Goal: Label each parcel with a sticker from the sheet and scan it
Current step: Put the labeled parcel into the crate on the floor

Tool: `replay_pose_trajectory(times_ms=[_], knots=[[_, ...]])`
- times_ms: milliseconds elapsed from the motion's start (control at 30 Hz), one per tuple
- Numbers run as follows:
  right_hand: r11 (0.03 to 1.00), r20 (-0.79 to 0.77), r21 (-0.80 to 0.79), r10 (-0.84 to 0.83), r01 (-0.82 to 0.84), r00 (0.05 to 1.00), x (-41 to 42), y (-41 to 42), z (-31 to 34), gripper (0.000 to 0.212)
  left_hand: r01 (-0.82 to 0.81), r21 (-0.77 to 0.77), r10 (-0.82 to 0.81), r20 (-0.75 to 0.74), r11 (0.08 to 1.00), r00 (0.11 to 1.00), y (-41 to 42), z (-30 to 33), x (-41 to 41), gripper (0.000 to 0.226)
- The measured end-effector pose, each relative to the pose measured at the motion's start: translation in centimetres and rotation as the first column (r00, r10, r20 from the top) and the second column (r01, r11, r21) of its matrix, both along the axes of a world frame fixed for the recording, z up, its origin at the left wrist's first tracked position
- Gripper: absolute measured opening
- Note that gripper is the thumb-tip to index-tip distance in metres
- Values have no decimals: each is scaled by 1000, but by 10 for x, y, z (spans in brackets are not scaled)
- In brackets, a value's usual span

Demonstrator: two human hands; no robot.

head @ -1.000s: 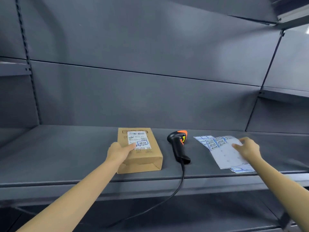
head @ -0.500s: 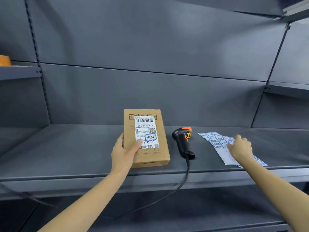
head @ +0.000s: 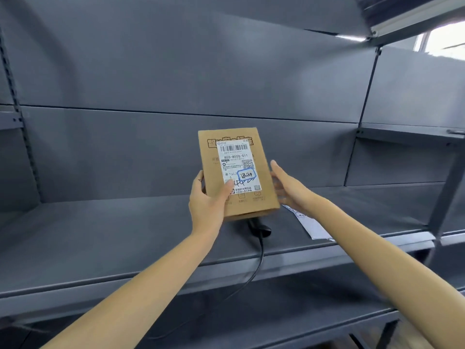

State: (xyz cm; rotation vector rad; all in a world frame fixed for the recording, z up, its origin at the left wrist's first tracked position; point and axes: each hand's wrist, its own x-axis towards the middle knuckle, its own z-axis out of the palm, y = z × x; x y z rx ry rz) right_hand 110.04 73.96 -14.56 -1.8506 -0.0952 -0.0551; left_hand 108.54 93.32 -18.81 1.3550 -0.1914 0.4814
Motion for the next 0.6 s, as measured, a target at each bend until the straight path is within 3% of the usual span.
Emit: replay_pose_trajectory(times_ms=[100, 233, 400, 500, 600], knots=[[997, -19, 4, 72, -72, 997, -12, -20, 5, 46, 53, -16, -53, -7, 998, 999, -32, 6, -5, 60], [998, -18, 21, -55, 55, 998, -30, -68, 6, 52, 214, 13, -213, -33, 977, 976, -72, 1, -16, 55], [966, -59, 116, -224, 230, 973, -72, -163, -9, 60, 360, 213, -347, -99, 908, 933, -121, -32, -38, 58], [917, -126, 163, -347, 365, 929, -108, -223, -33, 60, 441, 368, -437, -100, 819, 894, -146, -62, -55, 50], [854, -240, 215, -424, 474, 873, -150, -280, -69, 53, 510, 552, -554, -102, 660, 826, -165, -102, -75, 46]])
